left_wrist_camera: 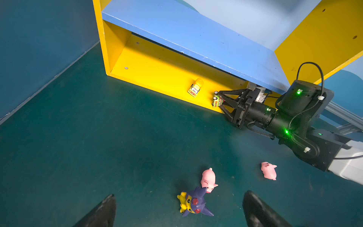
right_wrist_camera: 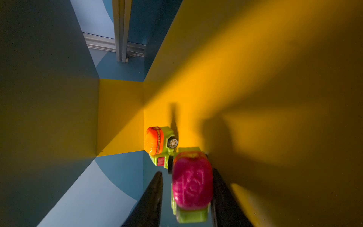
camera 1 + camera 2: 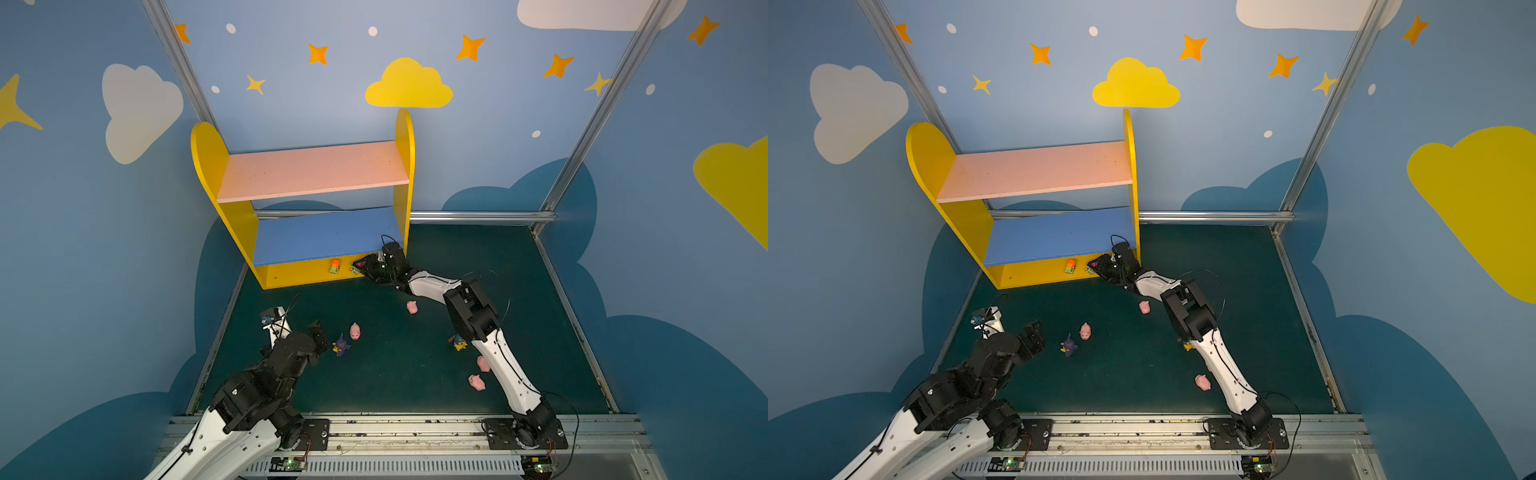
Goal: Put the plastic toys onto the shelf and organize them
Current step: 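Lower the car beside the orange-topped car and open the right gripper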
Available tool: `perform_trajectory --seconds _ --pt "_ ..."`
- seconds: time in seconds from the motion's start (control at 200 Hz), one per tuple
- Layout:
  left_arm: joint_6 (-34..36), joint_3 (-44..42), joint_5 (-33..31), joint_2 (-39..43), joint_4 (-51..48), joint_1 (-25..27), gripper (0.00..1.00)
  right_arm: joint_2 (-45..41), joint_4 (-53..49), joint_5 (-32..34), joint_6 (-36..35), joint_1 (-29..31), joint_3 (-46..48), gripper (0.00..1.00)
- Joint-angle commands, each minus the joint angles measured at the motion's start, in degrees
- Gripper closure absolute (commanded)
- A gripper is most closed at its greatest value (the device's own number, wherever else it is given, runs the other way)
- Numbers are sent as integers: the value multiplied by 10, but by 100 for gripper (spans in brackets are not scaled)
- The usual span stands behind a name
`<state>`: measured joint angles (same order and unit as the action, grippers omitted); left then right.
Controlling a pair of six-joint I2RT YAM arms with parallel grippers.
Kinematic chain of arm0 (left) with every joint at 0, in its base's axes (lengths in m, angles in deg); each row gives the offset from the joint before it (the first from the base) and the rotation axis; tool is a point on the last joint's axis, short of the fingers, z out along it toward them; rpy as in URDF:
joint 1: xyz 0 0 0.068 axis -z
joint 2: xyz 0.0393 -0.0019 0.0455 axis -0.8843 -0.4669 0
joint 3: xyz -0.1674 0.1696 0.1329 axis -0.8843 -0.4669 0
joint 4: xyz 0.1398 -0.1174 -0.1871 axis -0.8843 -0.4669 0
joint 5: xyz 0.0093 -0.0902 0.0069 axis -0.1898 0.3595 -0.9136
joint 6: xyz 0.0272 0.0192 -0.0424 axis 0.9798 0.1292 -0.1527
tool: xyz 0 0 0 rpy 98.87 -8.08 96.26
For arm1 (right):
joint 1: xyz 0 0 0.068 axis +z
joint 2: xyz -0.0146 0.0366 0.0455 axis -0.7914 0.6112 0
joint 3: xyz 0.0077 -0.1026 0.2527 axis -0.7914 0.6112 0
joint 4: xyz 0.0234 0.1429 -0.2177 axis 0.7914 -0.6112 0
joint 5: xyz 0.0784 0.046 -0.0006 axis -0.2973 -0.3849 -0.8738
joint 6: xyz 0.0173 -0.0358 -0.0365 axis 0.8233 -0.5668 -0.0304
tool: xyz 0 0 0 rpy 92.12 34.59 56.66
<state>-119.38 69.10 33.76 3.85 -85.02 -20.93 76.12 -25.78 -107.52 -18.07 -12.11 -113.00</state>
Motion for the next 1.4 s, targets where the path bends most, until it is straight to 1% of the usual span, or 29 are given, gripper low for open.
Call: perform_trajectory --seconds 0.0,0.23,0.396,0.571,0.781,0.921,1.001,1.102,1.192,1.397 --pt "7 13 -6 2 2 -3 0 1 -4 -4 -14 -1 -12 61" --pt "7 13 -7 4 2 -2 0 -4 -1 -10 -21 1 -13 60" --pt "7 13 -5 3 2 -3 0 -7 29 -16 -12 -1 0 62" --pt "11 15 -2 0 4 -3 0 -5 57 -24 1 -2 8 61" --pt "11 16 -3 -1 1 -2 0 -8 58 -27 3 -2 13 61" --pt "10 17 -4 -2 -2 -3 0 -17 63 -24 2 -3 31 59" --pt "8 16 -5 -1 -3 -3 0 -26 69 -24 2 -5 46 56" --pt "8 17 -5 1 -3 -2 0 -45 75 -24 -1 -5 73 47" --pt "7 16 -4 4 -5 -3 0 -67 75 -24 -11 -3 102 43" --pt "-6 10 1 29 -16 -2 0 -119 101 -24 -10 1 184 42"
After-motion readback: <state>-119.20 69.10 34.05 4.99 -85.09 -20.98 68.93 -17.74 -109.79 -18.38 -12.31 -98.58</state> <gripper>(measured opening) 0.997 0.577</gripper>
